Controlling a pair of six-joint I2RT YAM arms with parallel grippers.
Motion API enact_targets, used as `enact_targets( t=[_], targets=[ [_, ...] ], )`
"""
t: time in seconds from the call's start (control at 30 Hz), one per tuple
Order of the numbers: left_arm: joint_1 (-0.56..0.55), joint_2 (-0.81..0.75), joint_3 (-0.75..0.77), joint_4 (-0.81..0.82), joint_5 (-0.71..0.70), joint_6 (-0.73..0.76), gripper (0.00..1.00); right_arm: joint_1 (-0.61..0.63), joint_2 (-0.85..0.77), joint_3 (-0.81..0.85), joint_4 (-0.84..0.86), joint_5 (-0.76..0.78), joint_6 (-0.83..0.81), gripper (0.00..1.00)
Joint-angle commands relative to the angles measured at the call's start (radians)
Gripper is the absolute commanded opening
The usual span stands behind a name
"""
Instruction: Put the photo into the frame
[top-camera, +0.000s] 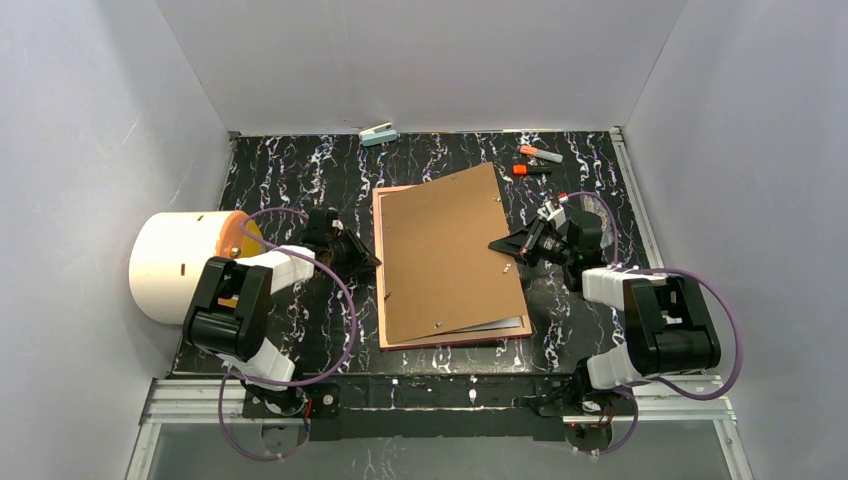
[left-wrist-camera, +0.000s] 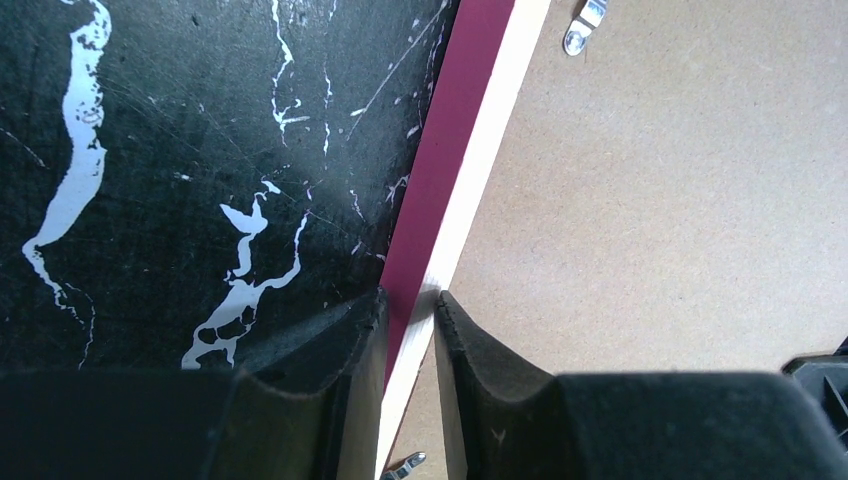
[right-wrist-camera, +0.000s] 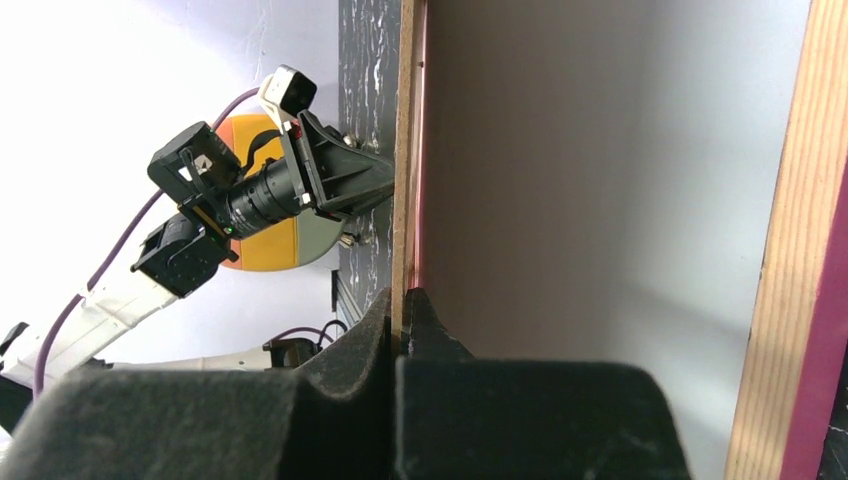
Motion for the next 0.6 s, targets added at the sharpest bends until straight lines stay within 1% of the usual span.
enact_targets(
  t=[0.0, 0.57],
  targets=[
    [-0.006, 0.01, 0.013, -0.018, -0.005, 0.007, 0.22, -0.003, 0.008, -0.011, 0.184, -0.008, -0.007, 0.01],
    [-0.007, 0.014, 0.013, -0.018, 0.0, 0.006, 0.19, -0.003, 0.064, -0.011, 0.253, 0.019, -0.018, 0.01]
  ],
)
